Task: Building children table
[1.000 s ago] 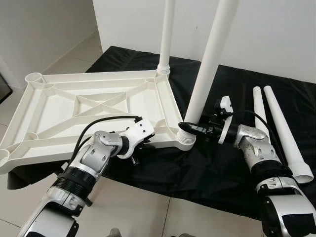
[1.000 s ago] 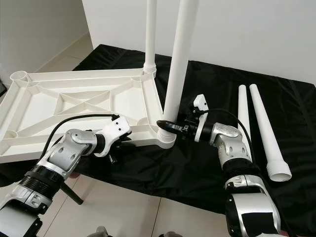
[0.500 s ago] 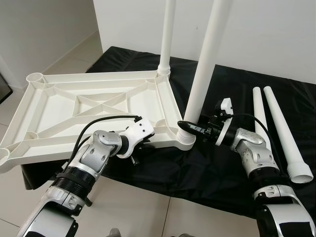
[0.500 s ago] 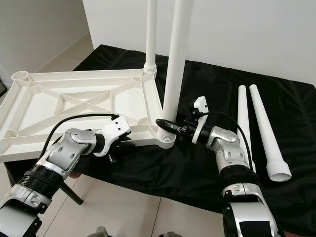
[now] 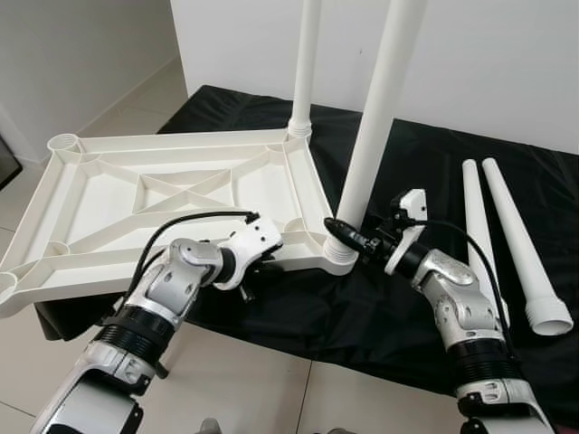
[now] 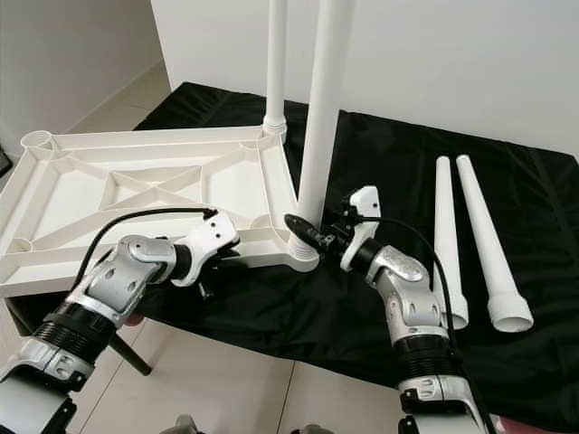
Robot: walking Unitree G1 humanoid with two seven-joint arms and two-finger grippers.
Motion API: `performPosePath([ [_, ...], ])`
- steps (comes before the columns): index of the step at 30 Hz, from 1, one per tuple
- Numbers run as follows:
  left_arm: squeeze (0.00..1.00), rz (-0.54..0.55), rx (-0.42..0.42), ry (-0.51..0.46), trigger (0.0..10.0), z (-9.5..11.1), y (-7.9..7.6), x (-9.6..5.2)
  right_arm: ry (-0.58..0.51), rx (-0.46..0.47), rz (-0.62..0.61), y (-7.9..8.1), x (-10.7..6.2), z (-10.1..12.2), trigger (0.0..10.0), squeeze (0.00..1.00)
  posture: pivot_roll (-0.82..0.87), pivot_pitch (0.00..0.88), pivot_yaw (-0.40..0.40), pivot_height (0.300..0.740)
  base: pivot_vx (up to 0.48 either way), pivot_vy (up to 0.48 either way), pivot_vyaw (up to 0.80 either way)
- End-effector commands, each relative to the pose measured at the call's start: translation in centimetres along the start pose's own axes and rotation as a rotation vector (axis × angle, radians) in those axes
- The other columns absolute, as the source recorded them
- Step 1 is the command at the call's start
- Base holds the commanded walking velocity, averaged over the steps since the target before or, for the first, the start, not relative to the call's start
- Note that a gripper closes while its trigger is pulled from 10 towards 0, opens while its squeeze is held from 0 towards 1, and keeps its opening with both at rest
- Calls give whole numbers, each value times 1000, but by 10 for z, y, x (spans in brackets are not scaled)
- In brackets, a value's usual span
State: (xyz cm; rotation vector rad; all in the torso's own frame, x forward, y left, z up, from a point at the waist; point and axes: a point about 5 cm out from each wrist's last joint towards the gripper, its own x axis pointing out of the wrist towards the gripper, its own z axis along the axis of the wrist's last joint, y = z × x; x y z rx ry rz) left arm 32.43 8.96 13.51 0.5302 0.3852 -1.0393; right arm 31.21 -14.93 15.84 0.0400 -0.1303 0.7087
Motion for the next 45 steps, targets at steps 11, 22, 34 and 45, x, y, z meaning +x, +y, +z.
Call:
performPosePath([
  [11,0,22,-3,16,10000,-4,-2,3,-50,38,-190,29,9,5,0,0,-50,1,-23,740,0,0,0],
  [22,0,23,-1,18,10000,-4,-2,2,0,-23,-426,54,13,-3,0,0,-41,0,-23,740,0,0,0],
  [34,0,19,5,17,10000,-3,-1,2,27,-28,-413,61,15,-4,10000,1000,-47,0,-17,740,0,0,0],
  [45,0,21,2,16,10000,-3,-1,2,56,-60,-343,33,11,-6,10000,1000,-45,4,-18,740,0,0,0],
])
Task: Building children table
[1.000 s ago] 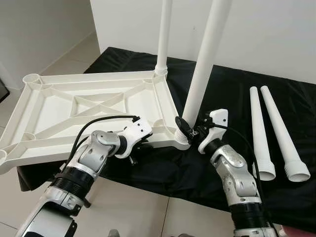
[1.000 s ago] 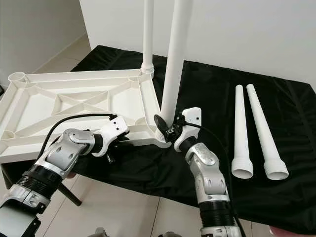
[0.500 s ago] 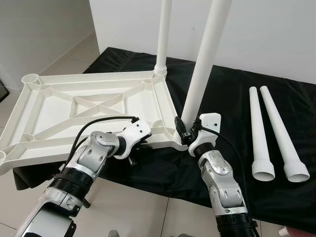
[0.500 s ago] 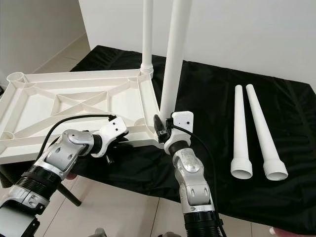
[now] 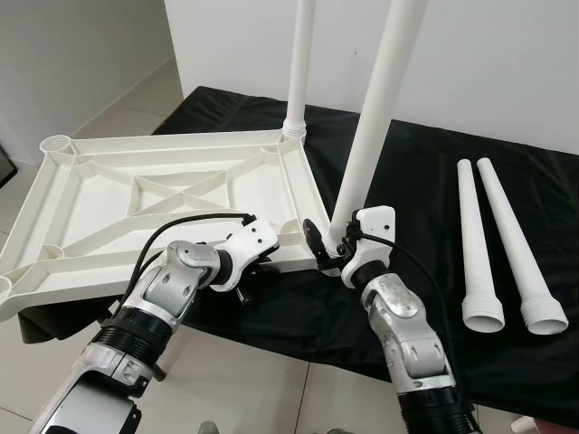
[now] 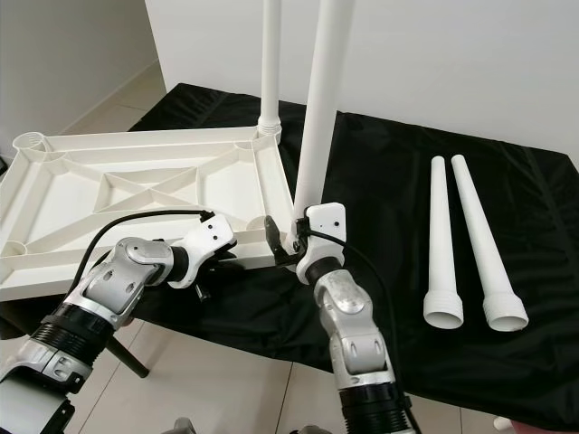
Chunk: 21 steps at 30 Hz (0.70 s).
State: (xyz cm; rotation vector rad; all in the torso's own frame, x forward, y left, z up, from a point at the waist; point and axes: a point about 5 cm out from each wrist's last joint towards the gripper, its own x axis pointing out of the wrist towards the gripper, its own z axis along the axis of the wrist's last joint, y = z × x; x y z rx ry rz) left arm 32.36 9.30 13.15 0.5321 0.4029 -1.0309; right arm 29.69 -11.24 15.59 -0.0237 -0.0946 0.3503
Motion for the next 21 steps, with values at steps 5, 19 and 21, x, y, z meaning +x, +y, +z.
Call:
performPosePath([
  [5,0,19,10,0,10000,2,-1,3,8,-23,34,-16,4,-3,10000,1000,-45,4,-17,740,0,0,0],
  [19,0,24,9,-1,10000,4,2,2,-9,26,508,-37,18,4,10000,0,-45,4,-8,740,0,0,0],
  [21,0,24,9,-1,10000,4,2,2,-9,35,555,-37,18,6,10000,0,-43,4,-6,740,0,0,0],
])
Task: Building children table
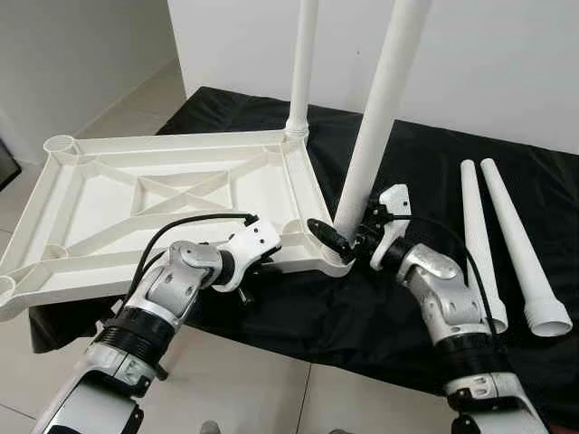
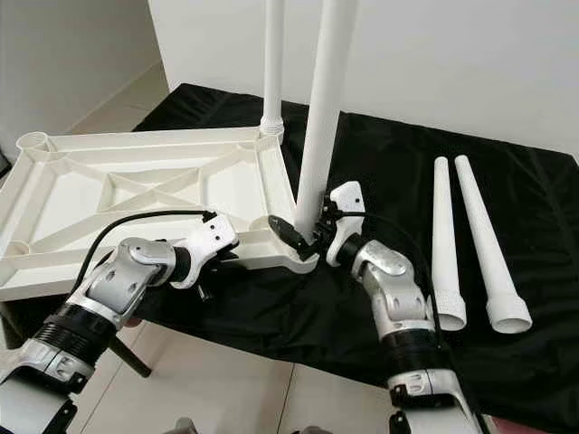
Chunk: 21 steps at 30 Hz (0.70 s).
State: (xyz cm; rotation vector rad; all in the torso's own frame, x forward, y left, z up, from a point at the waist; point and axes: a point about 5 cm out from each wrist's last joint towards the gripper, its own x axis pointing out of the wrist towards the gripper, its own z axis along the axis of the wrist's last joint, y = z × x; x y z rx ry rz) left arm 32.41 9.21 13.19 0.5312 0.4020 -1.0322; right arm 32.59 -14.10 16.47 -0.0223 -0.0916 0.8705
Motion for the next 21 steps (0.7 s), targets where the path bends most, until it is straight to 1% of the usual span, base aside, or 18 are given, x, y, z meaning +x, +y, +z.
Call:
performPosePath([
  [1,0,25,9,0,10000,3,2,1,-2,0,75,-1,1,1,10000,0,-43,3,-5,740,0,0,0],
  [2,0,25,9,0,10000,3,2,1,-2,0,75,-1,1,1,10000,0,-43,3,-5,740,0,0,0],
  [4,0,25,10,1,10000,3,2,1,3,-8,111,-8,2,3,10000,0,-39,2,-4,740,0,0,0],
  [5,0,25,10,1,10000,3,2,1,3,-8,111,-8,2,3,10000,0,-39,2,-4,740,0,0,0],
  [6,0,26,10,1,10000,3,2,1,14,-15,116,-12,2,3,10000,0,-38,0,-3,740,0,0,0],
  [9,0,27,11,2,10000,3,3,0,27,-27,126,-16,2,2,10000,0,-37,0,-2,740,0,0,0],
  [11,0,26,10,4,10000,2,3,0,50,-39,134,-25,-1,1,10000,0,-36,0,0,740,0,0,0],
  [12,0,26,10,4,10000,2,3,0,50,-39,134,-25,-1,1,10000,0,-36,0,0,740,0,0,0],
  [13,0,25,11,5,10000,2,3,0,58,-37,141,-29,-2,0,10000,0,-36,0,1,740,0,0,0],
  [21,0,23,14,7,10000,2,3,0,68,-33,164,-33,-5,-2,10000,0,-38,0,4,740,0,0,0],
])
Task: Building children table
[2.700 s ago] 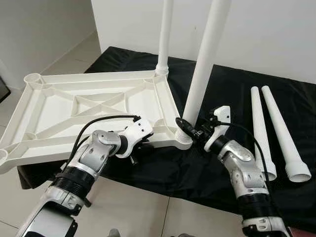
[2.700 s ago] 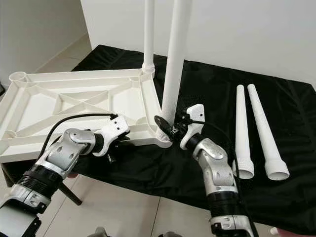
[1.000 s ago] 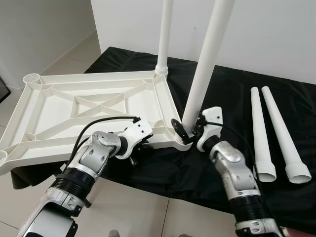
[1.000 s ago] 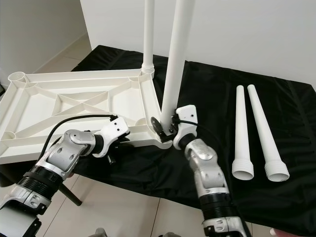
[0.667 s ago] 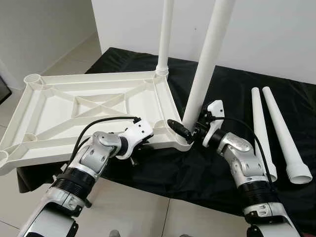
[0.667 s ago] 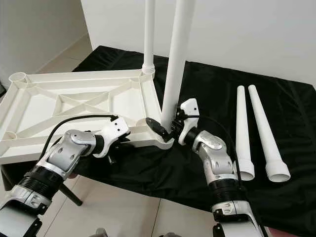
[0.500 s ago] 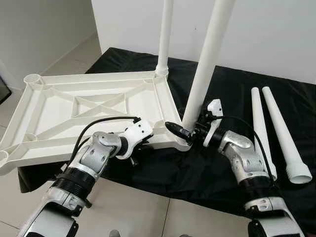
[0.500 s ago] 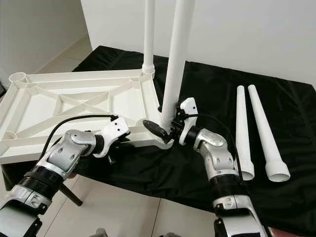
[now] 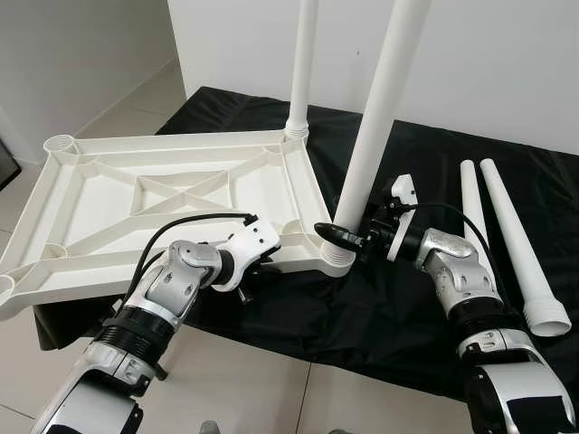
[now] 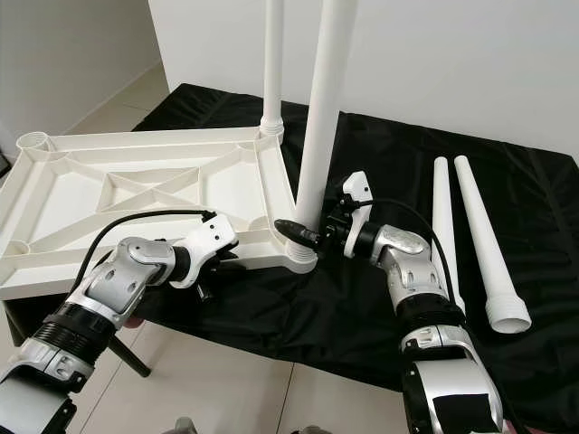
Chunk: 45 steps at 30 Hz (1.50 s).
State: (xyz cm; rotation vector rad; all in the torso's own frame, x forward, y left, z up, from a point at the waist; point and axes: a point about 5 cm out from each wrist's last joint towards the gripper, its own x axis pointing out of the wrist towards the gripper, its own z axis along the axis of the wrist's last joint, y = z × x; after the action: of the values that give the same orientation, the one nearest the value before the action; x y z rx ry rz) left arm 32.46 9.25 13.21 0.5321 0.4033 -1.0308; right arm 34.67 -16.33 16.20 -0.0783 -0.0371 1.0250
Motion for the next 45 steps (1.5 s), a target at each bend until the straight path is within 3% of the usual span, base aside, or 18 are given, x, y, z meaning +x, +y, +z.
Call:
performPosePath([
  [1,0,22,14,5,10000,2,2,0,1,-14,9,-4,-2,2,10000,0,-38,0,4,740,0,0,0],
  [2,0,22,14,5,10000,2,2,0,1,-14,9,-4,-2,2,10000,0,-38,0,4,740,0,0,0],
  [3,0,21,15,5,10000,2,2,0,-4,-13,13,-4,-2,2,3137,0,-38,0,5,740,0,0,0],
  [4,0,21,15,5,10000,2,2,0,-7,-13,16,-5,-2,2,3137,0,-38,0,5,740,0,0,0],
  [5,0,20,17,5,10000,3,2,0,-14,-13,24,-5,-1,2,0,0,-38,0,6,740,0,0,0],
  [15,0,21,18,4,10000,3,2,0,-39,-9,39,-7,0,4,0,0,-37,0,6,740,0,0,0],
  [20,0,23,18,4,10000,3,2,0,-108,-1,30,-2,1,9,0,0,-35,0,-4,740,0,0,0],
  [36,0,21,12,3,10000,2,0,1,-199,-6,-269,20,9,11,0,0,-41,0,-13,740,0,0,0],
  [39,0,20,10,3,10000,2,-1,1,-201,23,-408,32,13,11,0,0,-40,0,-17,740,0,0,0],
  [45,0,22,9,3,10000,2,-1,0,-193,7,-478,49,19,12,0,0,-36,0,-20,740,0,0,0],
])
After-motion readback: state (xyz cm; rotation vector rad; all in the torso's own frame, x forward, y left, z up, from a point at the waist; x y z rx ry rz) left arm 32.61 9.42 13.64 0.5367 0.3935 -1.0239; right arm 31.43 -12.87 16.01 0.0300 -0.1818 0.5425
